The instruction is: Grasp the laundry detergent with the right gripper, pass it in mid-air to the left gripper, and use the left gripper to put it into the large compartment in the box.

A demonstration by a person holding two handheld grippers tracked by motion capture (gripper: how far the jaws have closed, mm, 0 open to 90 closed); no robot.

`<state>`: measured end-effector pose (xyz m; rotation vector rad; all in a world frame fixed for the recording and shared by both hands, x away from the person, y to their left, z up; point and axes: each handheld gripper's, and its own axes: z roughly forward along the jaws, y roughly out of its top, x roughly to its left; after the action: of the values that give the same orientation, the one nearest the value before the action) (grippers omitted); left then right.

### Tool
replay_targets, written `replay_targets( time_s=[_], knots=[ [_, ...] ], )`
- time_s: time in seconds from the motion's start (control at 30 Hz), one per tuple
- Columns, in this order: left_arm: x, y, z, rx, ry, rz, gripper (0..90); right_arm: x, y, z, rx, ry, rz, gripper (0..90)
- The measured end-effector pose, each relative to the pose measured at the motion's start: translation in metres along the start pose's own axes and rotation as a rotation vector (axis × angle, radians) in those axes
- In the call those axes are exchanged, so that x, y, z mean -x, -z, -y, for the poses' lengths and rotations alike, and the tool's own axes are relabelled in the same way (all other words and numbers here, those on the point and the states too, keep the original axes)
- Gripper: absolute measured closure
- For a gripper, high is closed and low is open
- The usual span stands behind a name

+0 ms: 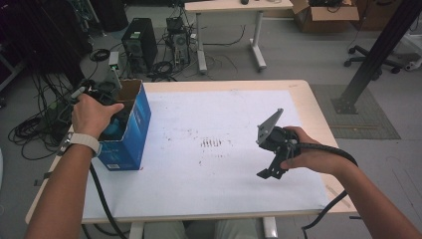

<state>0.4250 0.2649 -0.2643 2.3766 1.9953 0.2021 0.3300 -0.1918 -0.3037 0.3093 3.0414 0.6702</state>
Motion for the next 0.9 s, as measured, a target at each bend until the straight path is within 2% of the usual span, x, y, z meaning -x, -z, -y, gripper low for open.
replay_targets(
  time_s=[0.27,0.57,0.7,0.9],
  knots=[
    [0.001,0.01,0.003,0.01,0.005,0.0,20.2,-0.002,0.002,0.0,0.003,0.004,0.001,6.8],
    [0.008,0.033,0.006,0.031,-0.002,0.013,17.9,-0.006,0.007,0.001,0.011,0.009,0.011,6.8],
    [0.013,0.042,0.009,0.021,-0.009,0.044,17.6,-0.009,0.009,0.002,0.01,0.008,0.008,7.0],
    [0.02,0.054,0.015,0.015,-0.028,0.059,16.5,-0.012,0.011,0.002,0.016,0.011,0.015,7.0]
  ],
)
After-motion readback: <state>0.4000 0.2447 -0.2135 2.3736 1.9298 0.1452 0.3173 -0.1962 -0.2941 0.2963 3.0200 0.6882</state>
